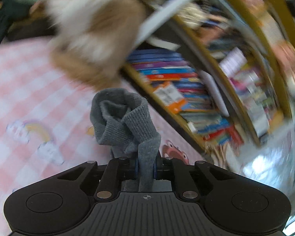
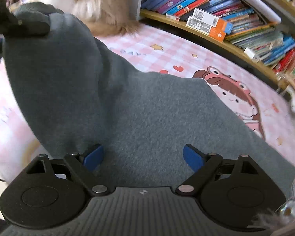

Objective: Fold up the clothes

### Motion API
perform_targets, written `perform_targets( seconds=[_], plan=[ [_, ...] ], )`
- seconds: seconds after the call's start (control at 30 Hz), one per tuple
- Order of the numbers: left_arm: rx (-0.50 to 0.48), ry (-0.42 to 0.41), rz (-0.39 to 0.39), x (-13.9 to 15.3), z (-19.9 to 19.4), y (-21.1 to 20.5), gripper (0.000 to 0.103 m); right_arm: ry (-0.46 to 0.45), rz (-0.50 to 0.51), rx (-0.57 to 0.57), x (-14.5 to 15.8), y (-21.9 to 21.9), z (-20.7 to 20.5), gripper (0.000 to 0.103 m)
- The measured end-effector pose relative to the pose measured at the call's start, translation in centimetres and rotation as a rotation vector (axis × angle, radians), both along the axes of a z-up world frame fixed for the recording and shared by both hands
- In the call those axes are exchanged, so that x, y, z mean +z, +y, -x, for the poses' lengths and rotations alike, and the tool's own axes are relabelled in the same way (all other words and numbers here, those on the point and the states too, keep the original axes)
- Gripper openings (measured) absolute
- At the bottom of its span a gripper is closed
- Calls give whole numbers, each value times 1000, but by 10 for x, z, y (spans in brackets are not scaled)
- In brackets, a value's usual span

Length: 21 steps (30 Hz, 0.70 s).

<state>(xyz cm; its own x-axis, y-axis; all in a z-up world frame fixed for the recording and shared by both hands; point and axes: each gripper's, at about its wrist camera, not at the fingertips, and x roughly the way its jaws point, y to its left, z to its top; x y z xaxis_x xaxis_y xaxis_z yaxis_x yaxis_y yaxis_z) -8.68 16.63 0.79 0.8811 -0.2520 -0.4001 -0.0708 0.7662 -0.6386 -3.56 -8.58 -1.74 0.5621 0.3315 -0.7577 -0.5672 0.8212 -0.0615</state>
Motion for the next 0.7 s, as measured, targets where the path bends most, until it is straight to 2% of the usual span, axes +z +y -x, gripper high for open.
perform_targets(
  seconds=[0.13,0.33,0.43,0.57,0.63,0.7],
  plan=[
    [-84,-43,-182,27,-1,-37,11,-9,-96,-47,12,-35,-5,89],
    [-201,-73,-373,51,-9,-98,12,15,-166,-180,16,-92,-12,89],
    [-259,-66,-447,54,-13,-127,12,47,-213,-252,17,-124,-14,89],
    [-332,-8,-495,44,-18,-159,14,68,-293,-330,19,-160,-12,89],
    [-365,44,-518,36,-21,-176,20,79,-336,-363,18,-176,-12,89],
    [-409,111,-531,25,-23,-193,32,111,-384,-396,16,-189,-13,89]
  ],
)
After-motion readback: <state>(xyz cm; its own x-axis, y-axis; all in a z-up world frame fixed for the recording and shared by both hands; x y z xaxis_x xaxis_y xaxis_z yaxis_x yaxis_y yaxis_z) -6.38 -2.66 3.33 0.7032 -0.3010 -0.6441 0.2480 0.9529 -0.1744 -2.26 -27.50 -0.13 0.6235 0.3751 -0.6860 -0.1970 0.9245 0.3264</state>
